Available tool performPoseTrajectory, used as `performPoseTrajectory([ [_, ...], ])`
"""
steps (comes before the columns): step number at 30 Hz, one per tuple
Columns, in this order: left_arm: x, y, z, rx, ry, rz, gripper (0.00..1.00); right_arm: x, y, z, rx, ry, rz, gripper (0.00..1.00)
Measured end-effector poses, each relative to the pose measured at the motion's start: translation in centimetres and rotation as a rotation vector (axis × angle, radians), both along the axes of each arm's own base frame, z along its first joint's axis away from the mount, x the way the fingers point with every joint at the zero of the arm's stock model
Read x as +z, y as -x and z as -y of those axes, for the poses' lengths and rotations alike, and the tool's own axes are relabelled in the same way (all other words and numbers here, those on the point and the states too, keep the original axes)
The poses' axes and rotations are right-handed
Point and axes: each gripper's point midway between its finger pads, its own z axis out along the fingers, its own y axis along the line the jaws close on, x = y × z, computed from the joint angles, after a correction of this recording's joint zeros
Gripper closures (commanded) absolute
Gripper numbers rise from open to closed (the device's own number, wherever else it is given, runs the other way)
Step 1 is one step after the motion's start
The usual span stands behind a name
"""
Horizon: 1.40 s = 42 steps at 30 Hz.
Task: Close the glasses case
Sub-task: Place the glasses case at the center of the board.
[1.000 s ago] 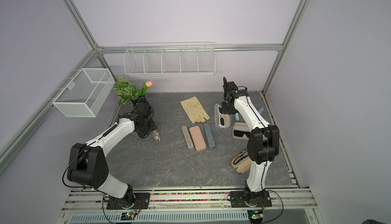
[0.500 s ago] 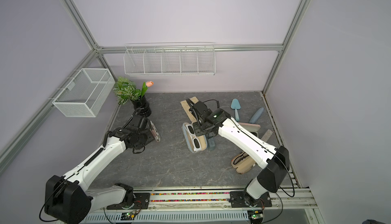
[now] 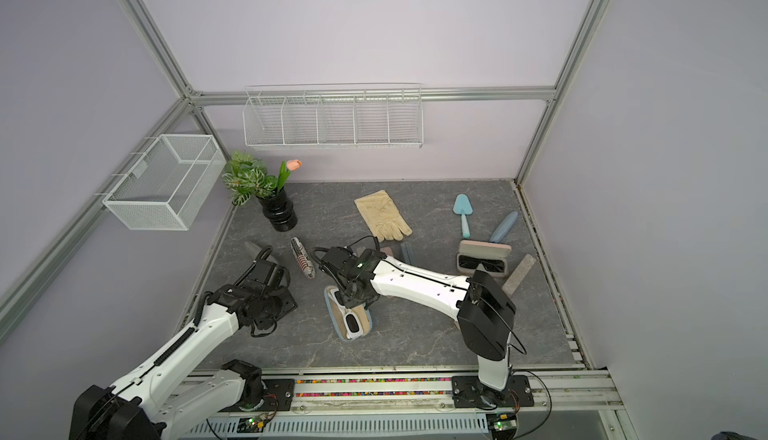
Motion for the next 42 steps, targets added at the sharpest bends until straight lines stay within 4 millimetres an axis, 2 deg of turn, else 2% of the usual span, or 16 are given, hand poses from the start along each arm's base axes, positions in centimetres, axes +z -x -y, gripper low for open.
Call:
performPoseTrajectory([
  [7, -0.8, 0.1, 0.5, -0.002, 0.023, -0.015, 0.43, -3.7, -0.3, -1.1, -0.023, 0.041, -0.027, 0.92],
  [16, -0.9, -0.3, 1.0, -0.01, 0.041, -0.009, 0.43, -4.9, -1.1, -2.6, -0.042, 0.036, -0.027, 0.85],
  [25, -0.9, -0.5, 1.4, -0.018, 0.053, -0.007, 0.43, -4.3, -1.6, -3.6, -0.051, 0.01, -0.017, 0.74],
  [33, -1.0, -0.5, 1.8, -0.03, 0.058, -0.006, 0.45, -4.1, -1.6, -3.7, -0.054, 0.007, -0.016, 0.6],
  [39, -1.4, -0.3, 2.9, -0.059, 0.065, -0.02, 0.58, -2.7, -1.5, -3.4, -0.044, -0.004, -0.008, 0.5],
  [42, -1.6, -0.2, 3.7, -0.078, 0.071, -0.025, 0.7, -1.3, -1.4, -3.3, -0.035, -0.021, 0.004, 0.52],
])
